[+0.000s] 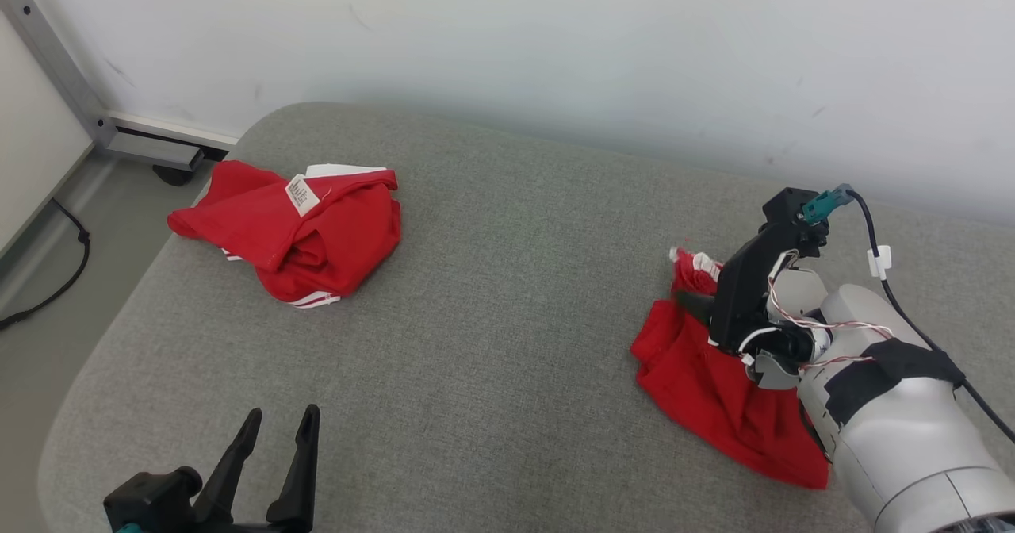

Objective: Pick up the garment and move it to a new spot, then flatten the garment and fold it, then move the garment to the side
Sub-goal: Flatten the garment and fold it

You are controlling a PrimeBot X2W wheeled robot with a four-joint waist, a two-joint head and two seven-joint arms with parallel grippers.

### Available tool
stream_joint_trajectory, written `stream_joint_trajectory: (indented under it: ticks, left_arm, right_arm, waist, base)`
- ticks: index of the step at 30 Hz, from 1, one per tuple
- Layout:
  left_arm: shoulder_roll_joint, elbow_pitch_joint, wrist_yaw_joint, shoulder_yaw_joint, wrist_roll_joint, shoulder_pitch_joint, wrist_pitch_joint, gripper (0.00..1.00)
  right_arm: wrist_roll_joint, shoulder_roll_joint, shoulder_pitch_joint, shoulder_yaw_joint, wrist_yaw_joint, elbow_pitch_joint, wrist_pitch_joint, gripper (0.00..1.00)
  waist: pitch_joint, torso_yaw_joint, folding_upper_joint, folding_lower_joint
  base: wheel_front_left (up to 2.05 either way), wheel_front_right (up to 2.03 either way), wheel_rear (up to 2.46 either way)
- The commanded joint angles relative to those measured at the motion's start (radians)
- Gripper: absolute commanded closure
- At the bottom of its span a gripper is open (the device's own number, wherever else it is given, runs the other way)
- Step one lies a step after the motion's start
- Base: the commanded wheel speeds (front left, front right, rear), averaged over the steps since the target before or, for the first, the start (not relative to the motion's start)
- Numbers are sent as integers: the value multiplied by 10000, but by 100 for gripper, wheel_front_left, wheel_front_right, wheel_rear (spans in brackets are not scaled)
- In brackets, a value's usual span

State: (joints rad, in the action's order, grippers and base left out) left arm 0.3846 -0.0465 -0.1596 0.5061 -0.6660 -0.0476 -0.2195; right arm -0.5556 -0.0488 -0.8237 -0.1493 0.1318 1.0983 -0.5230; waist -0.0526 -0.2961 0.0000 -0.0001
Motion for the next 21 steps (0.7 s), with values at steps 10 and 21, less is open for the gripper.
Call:
stream_joint_trajectory:
  ticks: [10,21]
  left_arm:
    - [110,-22,-59,-118,-161,-59,-91,0]
    - [180,137,-183,-234,-195,162,-159,0]
  right_arm:
    - [-734,-37,-921,-839,-21,657,1298,0]
    - [664,-585,-822,-262,-21,1669,3699,0]
  waist:
    - [-32,170,0,1]
    - [34,807,0,1]
  base:
    - [0,0,0]
    - [0,0,0]
